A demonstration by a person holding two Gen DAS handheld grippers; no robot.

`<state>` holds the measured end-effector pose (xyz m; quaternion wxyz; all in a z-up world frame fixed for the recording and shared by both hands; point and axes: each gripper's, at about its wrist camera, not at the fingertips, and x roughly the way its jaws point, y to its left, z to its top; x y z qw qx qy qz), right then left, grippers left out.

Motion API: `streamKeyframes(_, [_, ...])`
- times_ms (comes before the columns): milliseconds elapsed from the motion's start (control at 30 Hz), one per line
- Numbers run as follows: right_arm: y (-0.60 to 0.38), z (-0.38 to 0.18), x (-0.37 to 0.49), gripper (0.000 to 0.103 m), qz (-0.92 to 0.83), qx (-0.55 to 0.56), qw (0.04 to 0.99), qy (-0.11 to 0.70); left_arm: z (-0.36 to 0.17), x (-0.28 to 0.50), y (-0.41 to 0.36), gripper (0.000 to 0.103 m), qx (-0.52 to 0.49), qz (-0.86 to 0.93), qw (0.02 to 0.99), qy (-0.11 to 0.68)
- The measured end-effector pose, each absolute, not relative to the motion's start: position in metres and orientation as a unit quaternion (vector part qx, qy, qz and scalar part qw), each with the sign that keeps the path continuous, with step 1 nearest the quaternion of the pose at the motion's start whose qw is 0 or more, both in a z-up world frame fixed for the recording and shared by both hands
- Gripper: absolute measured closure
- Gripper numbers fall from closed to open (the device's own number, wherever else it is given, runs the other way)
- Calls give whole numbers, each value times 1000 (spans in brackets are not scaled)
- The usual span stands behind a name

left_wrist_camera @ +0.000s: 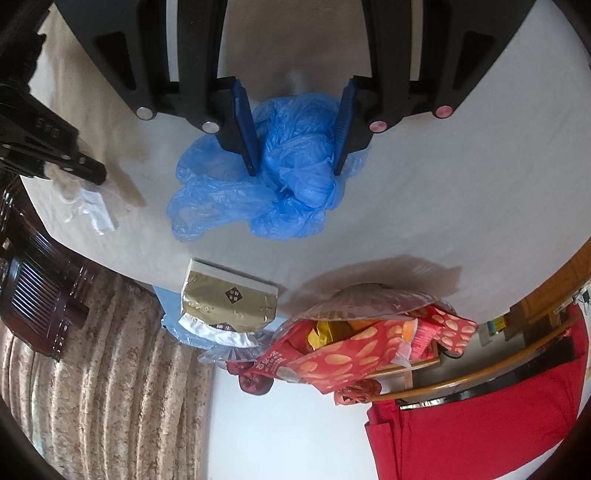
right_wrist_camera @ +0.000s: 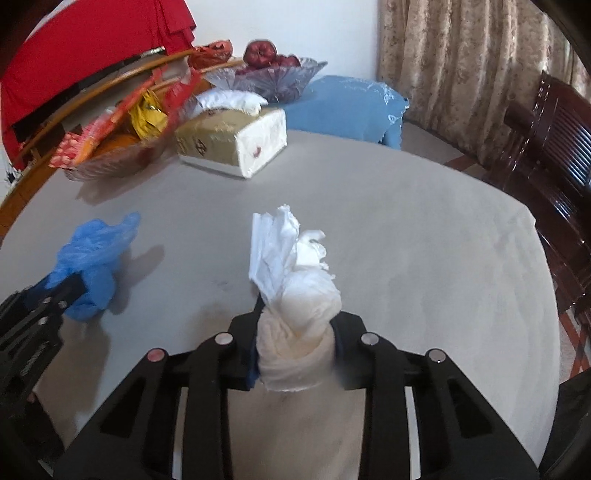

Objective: Collect trash
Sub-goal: 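Grasp the white tissue with the right gripper while the left gripper holds the bag, then carry bag and tissue over the bin and open both grippers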

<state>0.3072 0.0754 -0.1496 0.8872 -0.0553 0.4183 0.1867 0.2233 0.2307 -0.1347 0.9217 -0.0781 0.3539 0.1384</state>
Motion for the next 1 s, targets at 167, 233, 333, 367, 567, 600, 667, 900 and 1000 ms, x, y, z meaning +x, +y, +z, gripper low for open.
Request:
streamKeyframes(167, [63, -127, 285, 74, 197, -46, 894, 399, -125, 211, 220, 64, -78, 129, 925, 348])
streamKeyframes(233, [57, -117, 274, 74, 199, -44, 897, 391, -118, 204, 213, 64, -76, 124, 929, 340])
streamKeyframes(333, [48, -105, 262, 74, 202, -38, 899, 386, -104, 193, 202, 64, -71, 119, 934, 331])
streamKeyframes(367, [44, -101, 256, 74, 202, -38, 900, 384, -100, 190, 198, 64, -71, 117, 935, 327])
streamKeyframes(567, [27, -79, 229, 74, 206, -38, 906, 369, -76, 171, 178, 64, -67, 108, 943, 308])
streamKeyframes(600, [25, -76, 226, 74, 208, -38, 906, 366, -72, 167, 174, 64, -66, 105, 944, 306])
streamKeyframes(667, [19, -66, 217, 74, 209, -36, 909, 359, -68, 161, 167, 64, -66, 100, 945, 305])
streamKeyframes(900, [-6, -37, 186, 74, 215, -22, 917, 335, -50, 140, 139, 64, -63, 68, 952, 291])
streamKeyframes(1000, [-16, -29, 173, 74, 214, -18, 920, 328, -41, 133, 129, 64, -61, 58, 956, 283])
